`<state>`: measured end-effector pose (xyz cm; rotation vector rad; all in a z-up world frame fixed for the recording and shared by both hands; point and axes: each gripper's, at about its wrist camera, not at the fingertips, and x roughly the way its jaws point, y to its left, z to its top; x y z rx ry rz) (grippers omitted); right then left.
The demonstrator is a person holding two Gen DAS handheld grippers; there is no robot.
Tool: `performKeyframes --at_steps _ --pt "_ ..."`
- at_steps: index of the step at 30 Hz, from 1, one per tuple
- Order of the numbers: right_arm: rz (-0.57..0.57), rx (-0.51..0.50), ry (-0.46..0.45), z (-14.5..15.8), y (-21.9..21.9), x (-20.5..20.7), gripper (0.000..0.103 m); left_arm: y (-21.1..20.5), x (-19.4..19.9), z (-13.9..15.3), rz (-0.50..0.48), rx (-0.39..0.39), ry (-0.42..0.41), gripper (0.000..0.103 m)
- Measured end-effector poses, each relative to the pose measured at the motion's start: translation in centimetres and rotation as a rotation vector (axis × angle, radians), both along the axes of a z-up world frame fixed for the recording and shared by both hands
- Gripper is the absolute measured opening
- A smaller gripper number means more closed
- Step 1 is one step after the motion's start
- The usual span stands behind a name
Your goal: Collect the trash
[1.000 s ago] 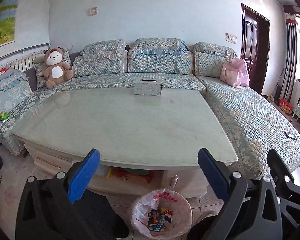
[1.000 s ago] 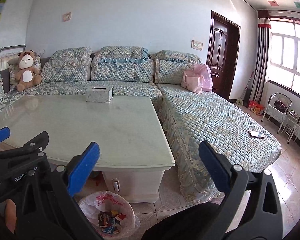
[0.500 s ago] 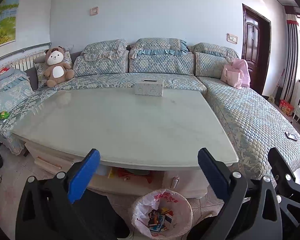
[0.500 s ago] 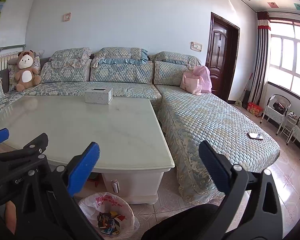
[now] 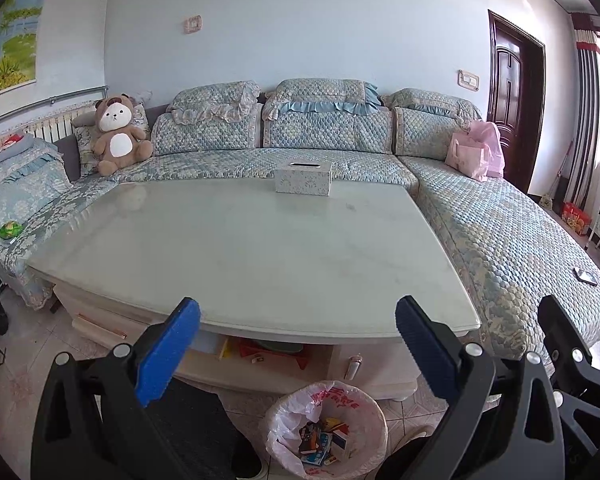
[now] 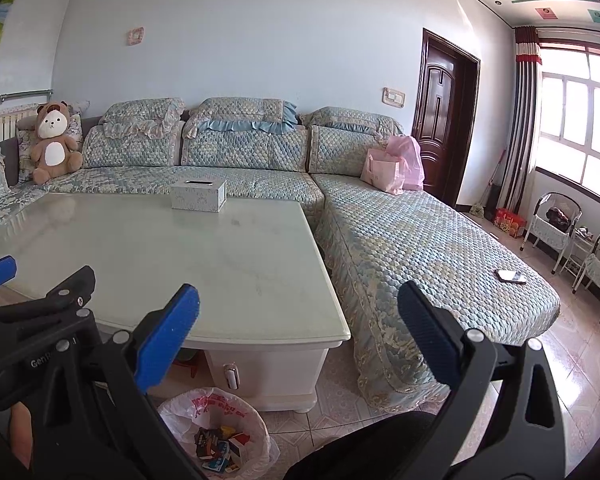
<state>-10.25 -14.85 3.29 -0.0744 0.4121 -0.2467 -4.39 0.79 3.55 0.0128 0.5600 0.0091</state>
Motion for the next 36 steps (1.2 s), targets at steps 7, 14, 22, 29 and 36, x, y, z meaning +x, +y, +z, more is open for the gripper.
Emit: performKeyframes --at_steps 7,14,22,29,36 --pt "0.001 0.001 0.001 0.01 -0.04 0.01 0.097 0.02 0.0 0.05 0.001 0.001 0.0 0.096" --pt "0.002 0.0 -0.003 0.21 -0.07 0.09 0.097 0.08 -0.04 0.01 0.001 0.001 0.0 0.096" --pt "0.002 0.001 -0.003 0.2 -0.06 0.09 0.097 0.09 -0.07 0.06 0.003 0.005 0.001 0.096" --pt "0.002 0.001 -0.002 0.26 -0.1 0.14 0.097 0.08 -0.08 0.06 0.003 0.004 0.003 0.096" --pt "0.002 0.0 0.002 0.14 -0.17 0.28 0.097 0.2 0.26 -0.22 -0.006 0.003 0.017 0.096"
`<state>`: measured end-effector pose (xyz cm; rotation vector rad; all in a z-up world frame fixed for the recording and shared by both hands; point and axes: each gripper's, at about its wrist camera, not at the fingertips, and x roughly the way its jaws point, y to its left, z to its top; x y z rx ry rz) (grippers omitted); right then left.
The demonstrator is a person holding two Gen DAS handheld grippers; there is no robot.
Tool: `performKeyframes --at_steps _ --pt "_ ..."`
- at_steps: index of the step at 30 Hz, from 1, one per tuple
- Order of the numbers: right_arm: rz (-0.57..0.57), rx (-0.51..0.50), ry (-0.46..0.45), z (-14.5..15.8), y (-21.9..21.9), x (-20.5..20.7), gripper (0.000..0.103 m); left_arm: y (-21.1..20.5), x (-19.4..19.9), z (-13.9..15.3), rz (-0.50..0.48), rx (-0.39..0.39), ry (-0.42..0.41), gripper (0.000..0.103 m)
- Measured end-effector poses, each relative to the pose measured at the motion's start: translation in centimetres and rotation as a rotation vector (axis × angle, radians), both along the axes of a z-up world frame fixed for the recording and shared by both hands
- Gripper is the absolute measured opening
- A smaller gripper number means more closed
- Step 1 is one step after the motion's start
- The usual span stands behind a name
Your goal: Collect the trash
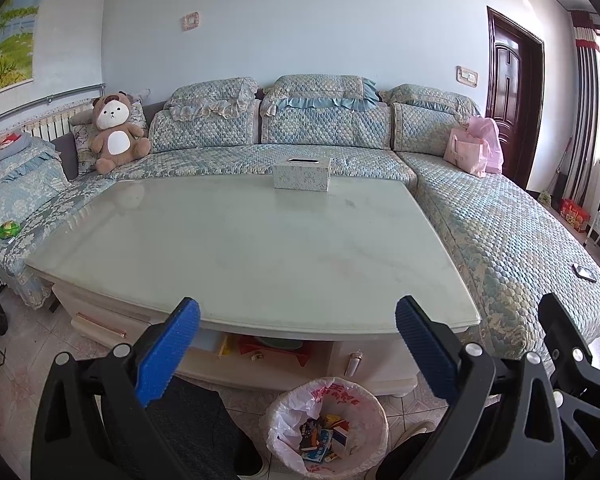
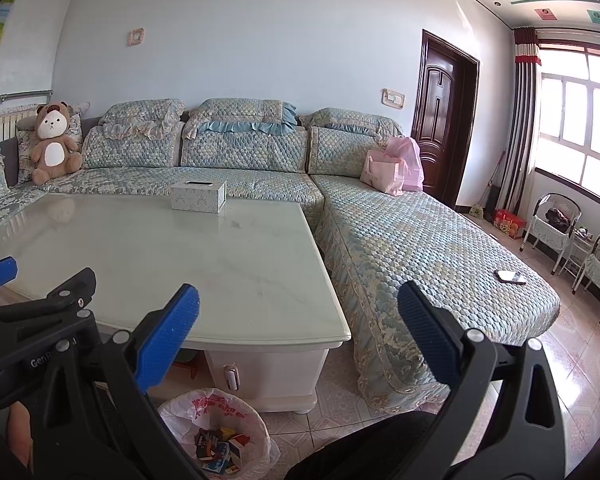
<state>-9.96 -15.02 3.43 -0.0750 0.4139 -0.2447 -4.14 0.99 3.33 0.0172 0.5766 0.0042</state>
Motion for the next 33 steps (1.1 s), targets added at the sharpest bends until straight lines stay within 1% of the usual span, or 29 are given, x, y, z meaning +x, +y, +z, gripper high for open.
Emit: performKeyframes --at_steps 9,17,33 --pt "0.002 0.004 0.003 -0.06 0.02 0.31 0.097 -0.09 0.0 -0.02 0.002 0.008 -0.005 0.096" --pt "0.001 0.005 0.003 -0.18 -0.07 0.32 0.097 0.0 0.13 -0.11 -0.003 0.002 0.014 0.096" --pt "0.003 0.01 0.005 -0.49 -0.16 0.34 0.097 -0.01 0.08 -0.06 0.002 0.005 0.013 0.096"
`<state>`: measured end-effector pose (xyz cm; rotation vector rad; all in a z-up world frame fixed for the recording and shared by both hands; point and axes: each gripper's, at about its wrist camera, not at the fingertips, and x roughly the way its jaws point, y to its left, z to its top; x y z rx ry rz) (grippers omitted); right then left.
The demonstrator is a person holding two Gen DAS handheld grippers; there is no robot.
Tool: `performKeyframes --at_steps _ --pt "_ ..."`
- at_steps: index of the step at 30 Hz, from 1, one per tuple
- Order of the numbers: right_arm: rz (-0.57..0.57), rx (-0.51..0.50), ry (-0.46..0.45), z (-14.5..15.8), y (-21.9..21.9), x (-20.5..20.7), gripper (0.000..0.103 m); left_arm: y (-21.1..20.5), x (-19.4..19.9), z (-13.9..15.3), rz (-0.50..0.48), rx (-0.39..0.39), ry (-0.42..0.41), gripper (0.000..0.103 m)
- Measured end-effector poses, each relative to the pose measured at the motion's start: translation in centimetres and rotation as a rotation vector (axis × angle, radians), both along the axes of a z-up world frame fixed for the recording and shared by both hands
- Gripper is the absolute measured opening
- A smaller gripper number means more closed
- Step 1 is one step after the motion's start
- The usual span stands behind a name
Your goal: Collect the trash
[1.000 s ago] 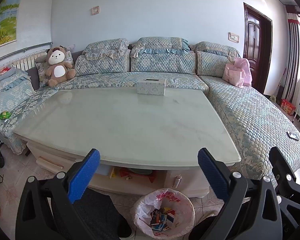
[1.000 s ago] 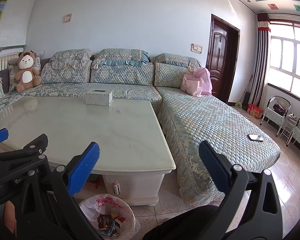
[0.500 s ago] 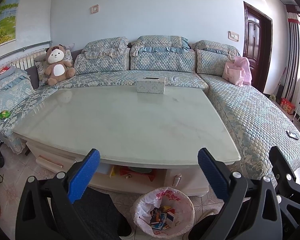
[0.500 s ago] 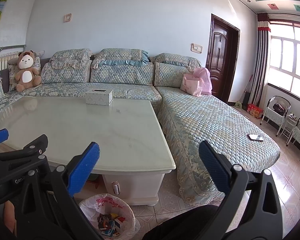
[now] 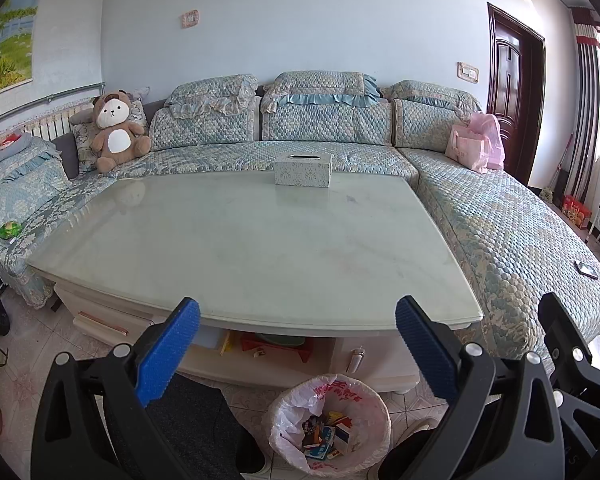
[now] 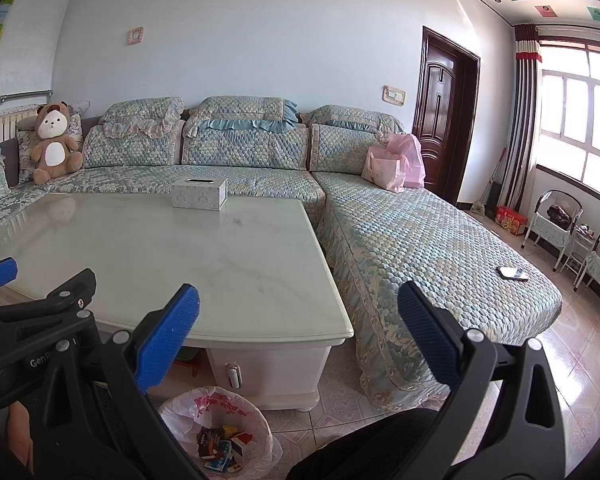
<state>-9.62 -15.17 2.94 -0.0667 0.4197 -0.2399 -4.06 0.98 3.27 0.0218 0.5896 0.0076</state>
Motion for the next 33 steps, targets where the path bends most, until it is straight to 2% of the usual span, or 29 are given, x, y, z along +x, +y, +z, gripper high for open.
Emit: performKeyframes --at_steps 33 --pt "0.014 0.002 0.008 -0.17 0.67 0.44 0.097 0.98 0.36 -0.24 0.007 0.0 0.005 0.096"
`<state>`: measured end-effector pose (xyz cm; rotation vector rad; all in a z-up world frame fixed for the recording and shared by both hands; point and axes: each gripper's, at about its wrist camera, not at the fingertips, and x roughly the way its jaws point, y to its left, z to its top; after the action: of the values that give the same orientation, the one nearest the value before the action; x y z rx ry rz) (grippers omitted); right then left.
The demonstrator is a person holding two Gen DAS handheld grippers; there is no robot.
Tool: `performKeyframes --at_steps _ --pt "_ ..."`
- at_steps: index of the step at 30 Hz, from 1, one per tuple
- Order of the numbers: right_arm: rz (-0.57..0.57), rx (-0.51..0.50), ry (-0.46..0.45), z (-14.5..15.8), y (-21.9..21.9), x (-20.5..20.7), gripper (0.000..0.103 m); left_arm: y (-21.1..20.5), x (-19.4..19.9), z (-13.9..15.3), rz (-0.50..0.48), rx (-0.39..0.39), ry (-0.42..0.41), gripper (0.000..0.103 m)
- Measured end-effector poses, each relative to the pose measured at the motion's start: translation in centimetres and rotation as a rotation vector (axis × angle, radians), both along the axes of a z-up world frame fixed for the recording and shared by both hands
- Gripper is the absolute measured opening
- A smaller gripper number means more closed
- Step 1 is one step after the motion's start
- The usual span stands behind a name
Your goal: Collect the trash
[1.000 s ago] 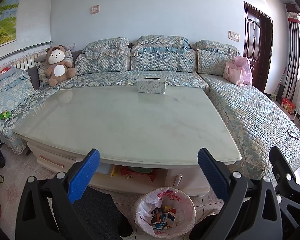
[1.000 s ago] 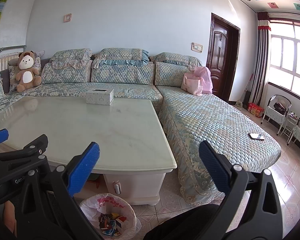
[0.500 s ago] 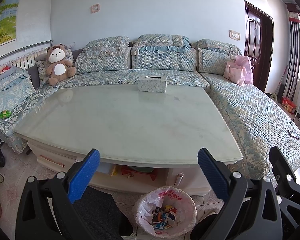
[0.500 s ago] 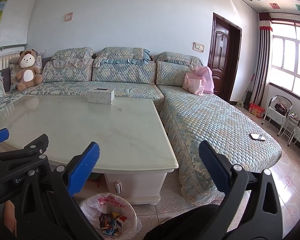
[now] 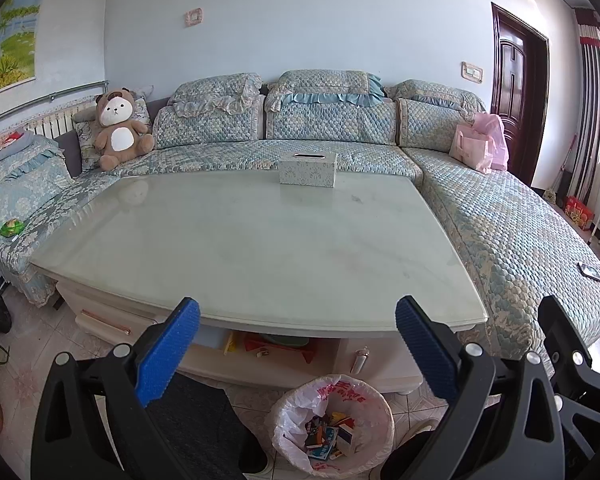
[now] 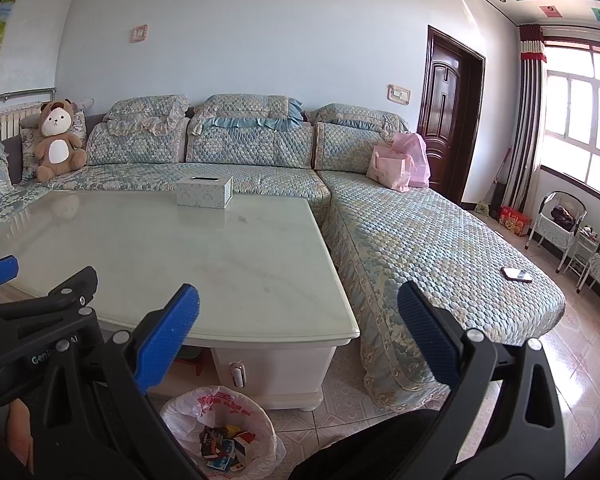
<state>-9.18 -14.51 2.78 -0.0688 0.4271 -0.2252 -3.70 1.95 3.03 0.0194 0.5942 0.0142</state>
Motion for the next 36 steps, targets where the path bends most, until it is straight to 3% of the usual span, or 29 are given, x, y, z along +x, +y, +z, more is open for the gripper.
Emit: performKeyframes --at_steps 36 --pt "-0.004 0.012 -0.001 -0.04 0.24 -0.03 0.097 -0.23 0.08 0.13 0.003 0.013 0.0 0.096"
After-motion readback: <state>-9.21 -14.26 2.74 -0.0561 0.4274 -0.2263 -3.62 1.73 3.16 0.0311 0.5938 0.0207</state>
